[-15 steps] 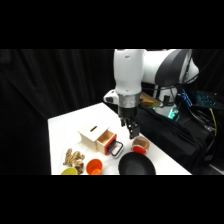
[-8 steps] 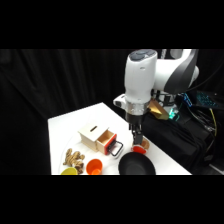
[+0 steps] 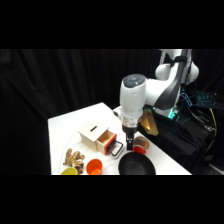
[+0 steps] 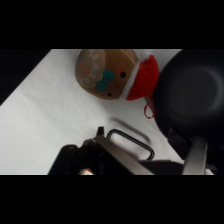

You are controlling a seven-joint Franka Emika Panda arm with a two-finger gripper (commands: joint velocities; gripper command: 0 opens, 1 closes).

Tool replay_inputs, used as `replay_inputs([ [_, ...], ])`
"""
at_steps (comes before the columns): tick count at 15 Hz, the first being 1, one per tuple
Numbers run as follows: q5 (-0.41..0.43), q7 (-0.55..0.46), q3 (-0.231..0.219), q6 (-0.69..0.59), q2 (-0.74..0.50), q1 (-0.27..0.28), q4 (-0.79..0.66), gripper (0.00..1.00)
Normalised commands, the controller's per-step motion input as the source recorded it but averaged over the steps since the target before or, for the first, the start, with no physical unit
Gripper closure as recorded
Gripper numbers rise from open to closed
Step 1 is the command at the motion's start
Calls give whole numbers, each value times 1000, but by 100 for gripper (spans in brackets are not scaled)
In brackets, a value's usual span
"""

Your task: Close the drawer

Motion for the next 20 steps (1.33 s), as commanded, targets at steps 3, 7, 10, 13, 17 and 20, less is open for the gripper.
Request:
replay_inputs([
  [3,-102,286,-167,170,234,114,159,0],
  [7,-85,231,-159,133,207,131,171,0],
  [10,-49,159,-161,152,183,91,126,0],
  [13,-22,103,-169,166,140,51,75,0],
  [17,41,-32,-128,144,68,-41,65,0],
  [20,69,-116,-88,72,27,-83,117,0],
])
